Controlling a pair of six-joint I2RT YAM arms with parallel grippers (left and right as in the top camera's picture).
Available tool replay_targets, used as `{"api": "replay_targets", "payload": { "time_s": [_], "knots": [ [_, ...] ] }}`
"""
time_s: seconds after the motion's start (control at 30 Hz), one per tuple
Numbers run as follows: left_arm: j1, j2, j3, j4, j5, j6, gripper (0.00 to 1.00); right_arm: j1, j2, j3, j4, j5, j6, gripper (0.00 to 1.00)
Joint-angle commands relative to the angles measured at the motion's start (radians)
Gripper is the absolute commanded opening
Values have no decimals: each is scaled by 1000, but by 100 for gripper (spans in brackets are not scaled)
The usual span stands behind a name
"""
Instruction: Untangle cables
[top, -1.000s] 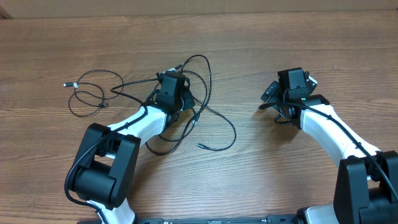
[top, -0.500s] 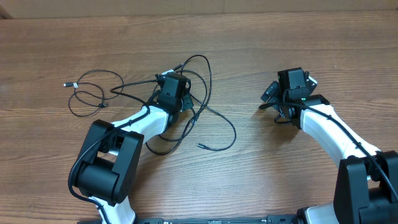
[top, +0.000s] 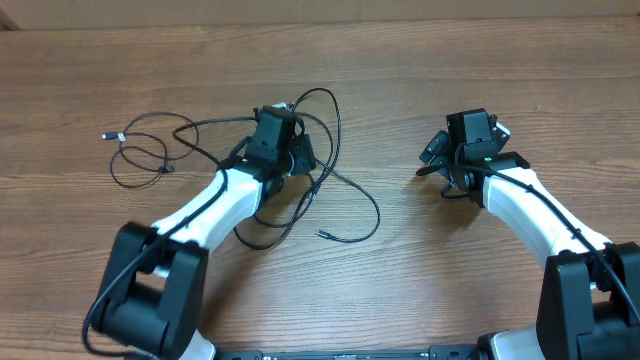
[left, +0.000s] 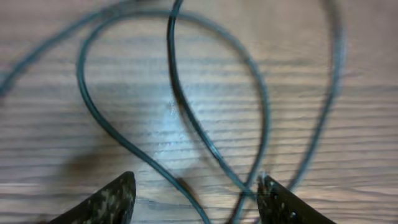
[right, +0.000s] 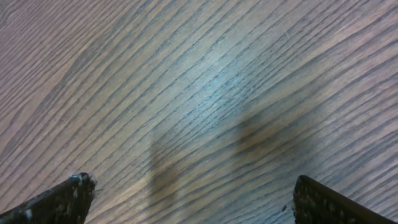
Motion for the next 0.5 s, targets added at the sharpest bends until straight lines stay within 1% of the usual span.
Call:
{"api": "replay_targets", "payload": {
  "time_s": [0.0,0.03,0.07,0.1,0.17,0.27,0.4,0.47],
  "knots": [
    [0,-23,25,-21,-75,30,62,-1,5,-2,3,17,1,100],
    [0,-15,25,-21,-74,29,61,-1,5,-2,3,17,1,100],
    [0,-8,25,-17,-74,29,56,-1,5,-2,3,17,1,100],
    [0,-6,25,-16,-74,29,54,-1,5,-2,3,17,1,100],
    [-1,0,25,-14,-74,26,44,-1,5,-2,3,17,1,100],
    [-1,2,25,-14,-74,26,42,-1,5,-2,3,17,1,100],
    [-1,14,25,-15,-73,26,42,-1,5,-2,3,17,1,100],
    [-1,28,25,-13,-73,25,39,-1,5,-2,3,17,1,100]
  ]
}}
